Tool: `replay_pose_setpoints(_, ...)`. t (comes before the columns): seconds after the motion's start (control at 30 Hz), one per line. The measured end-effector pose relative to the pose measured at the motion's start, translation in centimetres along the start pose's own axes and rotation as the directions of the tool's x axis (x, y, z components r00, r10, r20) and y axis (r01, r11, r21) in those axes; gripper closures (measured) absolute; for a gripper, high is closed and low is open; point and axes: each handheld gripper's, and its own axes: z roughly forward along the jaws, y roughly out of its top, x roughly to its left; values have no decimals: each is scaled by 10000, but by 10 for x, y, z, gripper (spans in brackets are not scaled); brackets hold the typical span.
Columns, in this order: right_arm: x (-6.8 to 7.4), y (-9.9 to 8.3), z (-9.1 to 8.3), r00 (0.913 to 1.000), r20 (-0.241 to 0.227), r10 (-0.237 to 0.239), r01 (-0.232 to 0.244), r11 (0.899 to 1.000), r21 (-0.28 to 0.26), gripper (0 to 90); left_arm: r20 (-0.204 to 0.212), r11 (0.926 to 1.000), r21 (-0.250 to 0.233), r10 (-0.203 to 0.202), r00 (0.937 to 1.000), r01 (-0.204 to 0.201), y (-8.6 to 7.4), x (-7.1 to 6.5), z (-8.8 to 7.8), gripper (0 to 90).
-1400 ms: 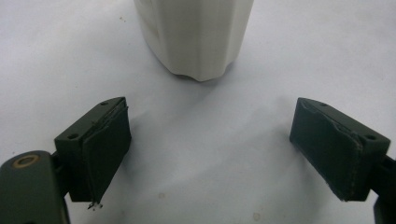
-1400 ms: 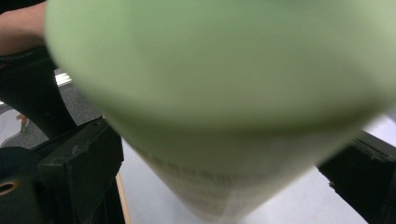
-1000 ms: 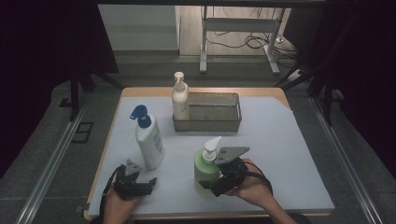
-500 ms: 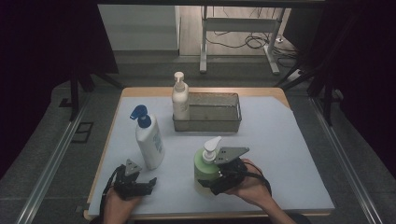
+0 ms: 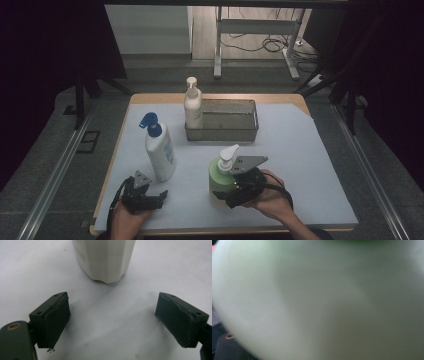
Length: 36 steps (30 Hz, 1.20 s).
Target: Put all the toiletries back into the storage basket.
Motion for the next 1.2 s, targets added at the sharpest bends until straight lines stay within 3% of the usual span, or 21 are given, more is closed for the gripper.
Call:
replay_pose_setpoints(0.33, -13, 9, -8, 9989, 93, 449, -448, 9990, -34, 115, -1, 10000, 2, -1, 10000, 1, 0, 0, 0, 123)
replay_pose_setpoints(0.6, -21, 19, -14, 9982, 315, 502, -498, 9986, -150, 116, 1, 10000, -4, -9, 10000, 9, 0, 0, 0, 123)
replay_pose_setpoints(1.2, -55, 45, -20, 9871, 1332, 889, -833, 9954, -476, 116, 2, 10000, -14, -10, 10000, 10, 0, 0, 0, 123)
